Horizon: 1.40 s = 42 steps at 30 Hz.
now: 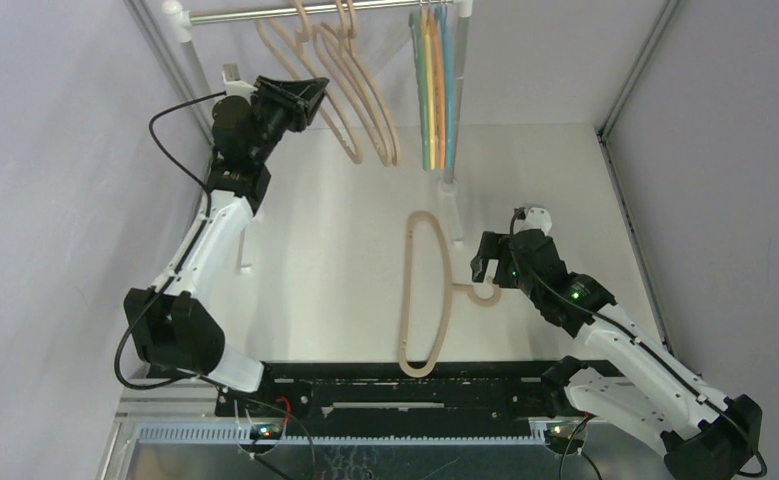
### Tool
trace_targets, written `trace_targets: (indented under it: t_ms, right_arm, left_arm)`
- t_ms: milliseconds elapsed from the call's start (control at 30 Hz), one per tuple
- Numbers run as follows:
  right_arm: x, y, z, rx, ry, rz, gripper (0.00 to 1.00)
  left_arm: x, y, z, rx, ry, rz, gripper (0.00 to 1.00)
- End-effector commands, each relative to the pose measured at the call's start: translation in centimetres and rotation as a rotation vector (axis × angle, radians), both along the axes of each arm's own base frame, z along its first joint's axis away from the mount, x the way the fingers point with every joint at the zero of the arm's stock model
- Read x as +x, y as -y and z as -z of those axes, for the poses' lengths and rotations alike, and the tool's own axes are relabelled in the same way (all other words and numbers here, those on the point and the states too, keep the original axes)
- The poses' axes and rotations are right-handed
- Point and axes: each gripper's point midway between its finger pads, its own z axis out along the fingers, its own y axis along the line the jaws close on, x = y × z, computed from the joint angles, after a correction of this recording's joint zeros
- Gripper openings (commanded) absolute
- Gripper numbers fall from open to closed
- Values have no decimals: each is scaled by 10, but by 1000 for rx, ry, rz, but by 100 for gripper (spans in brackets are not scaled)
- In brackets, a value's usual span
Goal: Organize the hangers
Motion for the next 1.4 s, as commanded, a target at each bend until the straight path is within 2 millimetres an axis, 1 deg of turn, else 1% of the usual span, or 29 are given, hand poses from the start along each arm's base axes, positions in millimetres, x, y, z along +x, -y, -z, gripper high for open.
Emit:
trace_targets:
  t_ms: [0, 33, 100, 200, 267, 333, 367, 400, 433, 467, 500, 567, 600, 633, 667, 700, 733, 800, 833, 900, 967, 1033, 1133, 1267, 1333, 1367]
  right_arm:
    - [8, -1, -11, 13, 40, 11, 100]
    - [8, -1, -10, 12, 38, 10, 100]
    - [8, -1, -9, 12, 34, 8, 100]
    - [8, -2, -7, 11, 32, 5, 100]
    - [8, -3, -6, 10, 29, 3, 100]
    - [9, -3, -5, 9, 28, 2, 100]
    - [9, -4, -5, 11, 27, 0, 100]
    - [9, -4, -5, 12, 29, 1, 100]
    - [10, -4, -6, 12, 31, -1, 100]
    - [10, -5, -7, 14, 35, -3, 100]
    - [10, -5, -7, 15, 36, -2, 100]
    - [11, -5, -8, 18, 41, -1, 100]
    - [11, -5, -9, 20, 43, 0, 100]
    - [11, -4, -9, 20, 42, 4, 100]
    - [11, -4, -7, 18, 38, 9, 100]
    - [11, -2, -7, 14, 37, 16, 100]
    - [12, -1, -7, 12, 37, 24, 100]
    - [12, 3, -8, 9, 37, 50, 100]
    - [12, 5, -9, 12, 36, 62, 100]
    - [12, 9, -12, 27, 40, 87, 100]
    - [12, 15, -18, 34, 54, 119, 100]
    - [15, 25, -26, 29, 71, 166, 100]
    - [20, 36, -37, 35, 82, 218, 100]
    - [25, 41, -44, 58, 89, 240, 100]
    - [26, 41, -46, 63, 91, 244, 100]
    - [26, 42, -47, 65, 92, 245, 100]
  left_arm:
    - [-9, -3, -12, 4, 71, 5, 33]
    - [-11, -3, -15, 16, 91, 6, 38]
    - [-21, -4, -22, 54, 141, 1, 44]
    - [-36, -12, -27, 130, 190, -36, 58]
    - [-49, -15, -24, 192, 207, -49, 63]
    - [-63, -18, -11, 250, 196, -52, 63]
    - [-70, -21, 0, 278, 178, -64, 63]
    - [-76, -24, 16, 315, 151, -78, 63]
    - [-88, -29, 30, 360, 135, -98, 64]
    - [-95, -33, 50, 409, 96, -116, 64]
    - [-102, -35, 81, 465, 42, -123, 64]
    - [-119, -31, 125, 561, -31, -123, 64]
    - [-129, -23, 146, 612, -61, -110, 64]
    - [-139, -11, 166, 660, -82, -84, 64]
    - [-151, 8, 184, 700, -97, -39, 64]
    - [-162, 25, 197, 742, -105, 4, 65]
    - [-177, 47, 210, 787, -110, 60, 66]
    - [-194, 72, 229, 882, -118, 118, 70]
    - [-201, 81, 236, 926, -121, 139, 71]
    - [-209, 94, 250, 986, -140, 163, 78]
    - [-214, 107, 259, 997, -145, 198, 81]
    - [-221, 122, 265, 1015, -139, 236, 80]
    - [-231, 141, 276, 1106, -151, 259, 80]
    - [-246, 183, 292, 1209, -149, 343, 79]
    - [-254, 204, 305, 1257, -147, 397, 76]
    - [-258, 212, 318, 1286, -160, 425, 74]
